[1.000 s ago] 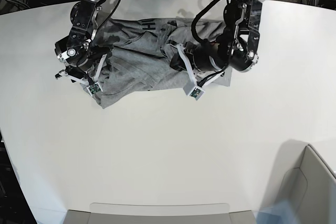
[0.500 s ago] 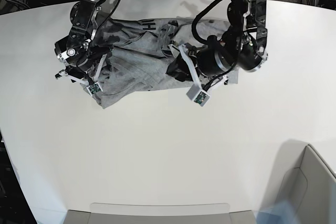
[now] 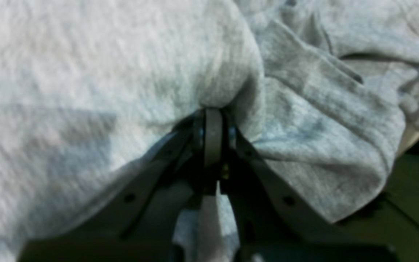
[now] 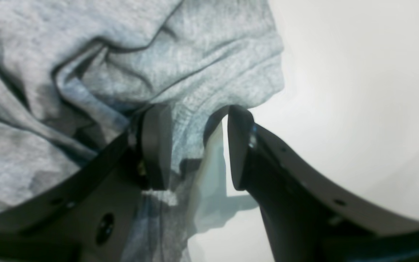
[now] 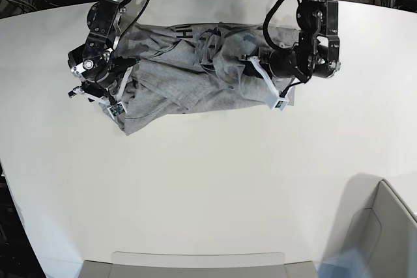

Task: Fold the T-shirt properly
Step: 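Regrasp the folded bundle edge with the left gripper, then pull the bundle with both grippers to gather it into a compact pile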

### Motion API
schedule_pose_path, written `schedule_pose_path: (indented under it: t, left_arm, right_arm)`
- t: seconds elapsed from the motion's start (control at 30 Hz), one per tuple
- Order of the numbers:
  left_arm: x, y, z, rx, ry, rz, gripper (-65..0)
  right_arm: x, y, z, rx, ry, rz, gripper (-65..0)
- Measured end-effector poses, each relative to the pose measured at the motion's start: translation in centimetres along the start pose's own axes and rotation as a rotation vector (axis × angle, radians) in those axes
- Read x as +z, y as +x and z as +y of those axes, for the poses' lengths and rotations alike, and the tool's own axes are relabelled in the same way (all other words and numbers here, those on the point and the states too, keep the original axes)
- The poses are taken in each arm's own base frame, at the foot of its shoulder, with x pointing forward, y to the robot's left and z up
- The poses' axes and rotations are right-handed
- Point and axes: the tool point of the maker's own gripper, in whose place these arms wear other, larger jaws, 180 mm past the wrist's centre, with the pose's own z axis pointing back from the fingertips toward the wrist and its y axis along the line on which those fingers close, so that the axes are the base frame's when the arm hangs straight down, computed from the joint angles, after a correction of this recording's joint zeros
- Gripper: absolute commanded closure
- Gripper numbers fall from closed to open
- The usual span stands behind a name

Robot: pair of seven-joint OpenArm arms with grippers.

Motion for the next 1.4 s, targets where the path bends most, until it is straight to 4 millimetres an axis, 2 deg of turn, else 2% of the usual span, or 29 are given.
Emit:
schedule_pose_path:
  t: [0.13, 0.23, 0.37, 0.47, 0.6, 0.77, 0.93, 1.0, 1.17, 1.4]
  left_arm:
    - [-1.2, 2.0, 0.8, 0.05, -0.032, -0.078, 0.0]
    - [-1.8, 3.0, 2.8, 0.137, 0.007, -0.105, 0.0]
    - [-1.8, 5.7, 5.4, 0.298, 0.089, -0.217, 0.0]
    - [-1.5, 6.5, 6.6, 0.313, 0.119, -0.24, 0.0]
    - [-1.4, 7.5, 7.6, 0.34, 0.134, -0.253, 0.0]
    - [0.1, 7.9, 9.9, 0.417, 0.168, -0.303, 0.0]
    - [0.3, 7.8, 10.3, 0.411, 0.181, -0.306, 0.0]
    - [0.2, 7.8, 10.3, 0.413, 0.182, -0.309, 0.0]
    - [0.2, 7.7, 10.3, 0.411, 0.182, -0.303, 0.0]
    - [-0.1, 7.5, 10.0, 0.386, 0.186, -0.288, 0.0]
  right_arm:
    - [0.0, 0.3, -0.3, -0.005, -0.006, 0.003, -25.7]
    - [0.0, 0.6, -1.0, -0.032, -0.016, 0.004, -25.7]
    - [0.4, 1.1, -3.2, -0.075, -0.06, 0.013, -25.7]
    - [0.9, 1.9, -5.0, -0.132, -0.084, 0.005, -25.7]
    - [1.6, 1.1, -6.2, -0.216, -0.067, 0.093, -25.7]
    - [1.6, 0.6, -5.1, -0.246, 0.012, 0.113, -25.7]
    - [1.1, -0.4, 0.5, -0.304, 0.236, 0.042, -25.7]
    - [1.5, 0.0, 1.4, -0.321, 0.312, 0.005, -25.7]
    - [2.8, 3.1, 1.8, -0.361, 0.44, -0.182, -25.7]
    - [2.9, 2.5, 1.0, -0.4, 0.426, -0.187, -25.7]
